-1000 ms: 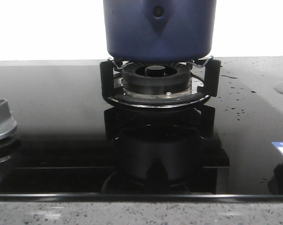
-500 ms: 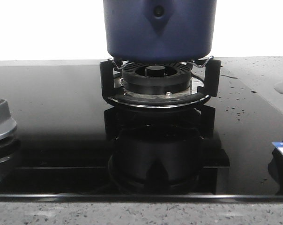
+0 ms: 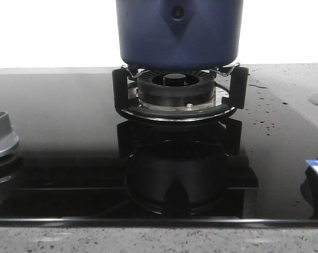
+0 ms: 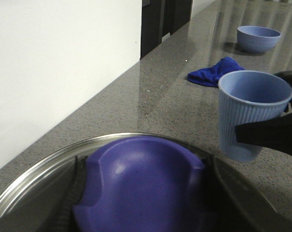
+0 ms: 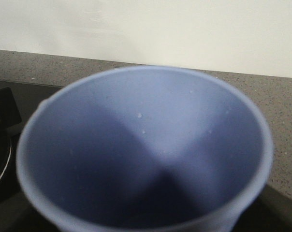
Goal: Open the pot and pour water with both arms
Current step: 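Lower the empty cup onto the counter and open the right gripper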
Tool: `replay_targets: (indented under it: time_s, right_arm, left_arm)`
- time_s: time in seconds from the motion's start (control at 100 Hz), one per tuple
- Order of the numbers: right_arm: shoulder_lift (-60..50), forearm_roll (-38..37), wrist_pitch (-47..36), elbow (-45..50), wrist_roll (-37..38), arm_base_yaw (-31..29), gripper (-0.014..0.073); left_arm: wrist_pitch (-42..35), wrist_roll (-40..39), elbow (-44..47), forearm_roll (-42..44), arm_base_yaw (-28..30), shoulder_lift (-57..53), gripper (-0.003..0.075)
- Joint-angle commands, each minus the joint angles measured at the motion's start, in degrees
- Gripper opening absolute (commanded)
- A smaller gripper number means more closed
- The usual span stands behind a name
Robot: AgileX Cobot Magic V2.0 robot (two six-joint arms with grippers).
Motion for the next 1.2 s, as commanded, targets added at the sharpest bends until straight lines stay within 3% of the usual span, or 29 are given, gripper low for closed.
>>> replay_targets:
  time_s: [0.0, 0.32, 0.39, 0.52, 0.59, 0.78, 1.03, 1.19]
  right_arm:
    - [-0.48, 0.53, -4.32, -1.44, 0.05, -0.29, 0.0435]
    - [-0.48, 0.53, -4.34, -1.44, 0.05, -0.29, 0.0435]
    - [-0.48, 0.53, -4.34, -1.44, 0.05, -0.29, 0.0435]
    - [-0.35, 0.53, -4.7, -1.44, 0.05, -0.29, 0.044]
    - [-0.35, 0.53, -4.7, -1.44, 0.05, -0.29, 0.044]
    - [-0.35, 0.53, -6.05, -1.44, 0.05, -0.29, 0.0446]
    - [-0.35, 0.53, -7.45, -1.44, 0.05, -0.29, 0.0645]
    - [-0.35, 0.53, -8.66, -1.44, 0.05, -0.29, 0.065]
  left_arm:
    - [1.09, 1.22, -1.93, -4.25, -1.05, -2.53, 0.0221]
    - [-3.05, 1.61, -1.93, -4.59, -1.31, -2.53, 0.0227]
    - [-2.83, 1.61, -1.93, -4.85, -1.31, -2.53, 0.0283]
    - [-2.83, 1.39, -1.93, -6.09, -1.31, -2.53, 0.0479]
    - [-2.83, 1.39, -1.93, -6.64, -1.31, -2.53, 0.0524]
    - [-1.76, 1.39, -1.93, -7.53, -1.31, -2.53, 0.0522]
    - [-0.68, 1.39, -1.93, -8.46, -1.31, -3.87, 0.0522]
    - [-0.1, 1.39, -1.93, -8.34, -1.12, -5.2, 0.0522]
